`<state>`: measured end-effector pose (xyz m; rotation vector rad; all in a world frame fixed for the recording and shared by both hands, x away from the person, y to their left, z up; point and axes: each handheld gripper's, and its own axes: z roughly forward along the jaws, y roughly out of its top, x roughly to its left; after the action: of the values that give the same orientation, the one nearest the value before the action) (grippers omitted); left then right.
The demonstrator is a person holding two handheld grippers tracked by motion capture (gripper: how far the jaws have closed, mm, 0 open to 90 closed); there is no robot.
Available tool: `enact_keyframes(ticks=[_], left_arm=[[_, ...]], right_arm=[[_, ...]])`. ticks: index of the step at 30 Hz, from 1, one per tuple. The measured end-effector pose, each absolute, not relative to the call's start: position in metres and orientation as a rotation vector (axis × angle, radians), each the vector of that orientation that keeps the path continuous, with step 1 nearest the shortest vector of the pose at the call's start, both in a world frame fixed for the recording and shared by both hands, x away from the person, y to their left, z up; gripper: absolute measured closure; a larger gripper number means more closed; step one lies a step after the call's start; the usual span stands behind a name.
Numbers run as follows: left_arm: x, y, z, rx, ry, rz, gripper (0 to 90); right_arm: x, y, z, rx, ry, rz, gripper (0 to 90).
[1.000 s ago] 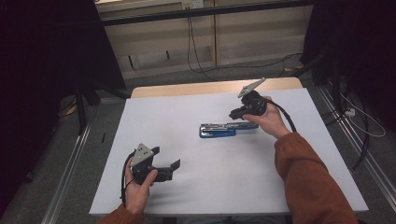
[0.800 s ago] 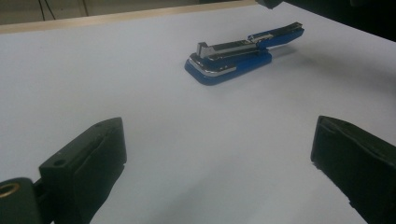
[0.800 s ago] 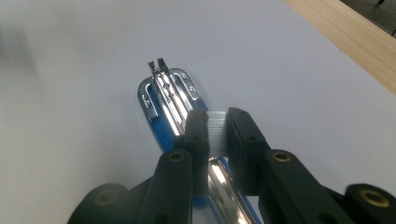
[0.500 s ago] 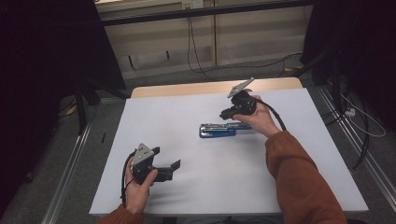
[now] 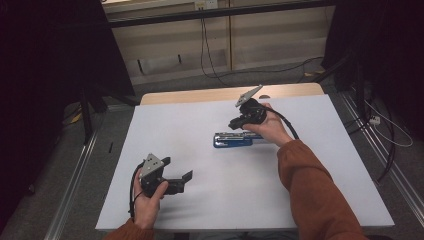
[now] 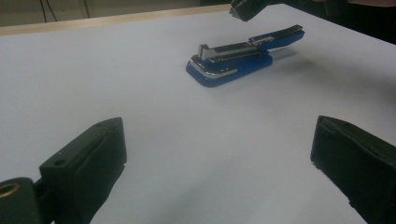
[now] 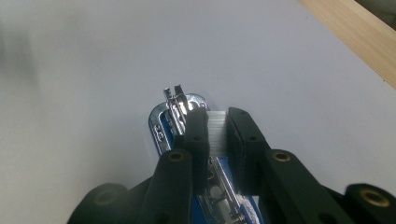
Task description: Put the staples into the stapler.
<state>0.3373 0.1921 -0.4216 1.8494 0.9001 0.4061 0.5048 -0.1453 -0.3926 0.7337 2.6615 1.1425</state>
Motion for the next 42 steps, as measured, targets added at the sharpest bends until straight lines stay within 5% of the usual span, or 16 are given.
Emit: enact_keyframes(ticks=[42], left_arm=[[0.336, 0.192, -0.421, 1.851, 0.889, 0.397, 4.2]], right_arm=[[0.516, -0.122, -0.405, 0.513, 2.726, 1.148, 79.3]])
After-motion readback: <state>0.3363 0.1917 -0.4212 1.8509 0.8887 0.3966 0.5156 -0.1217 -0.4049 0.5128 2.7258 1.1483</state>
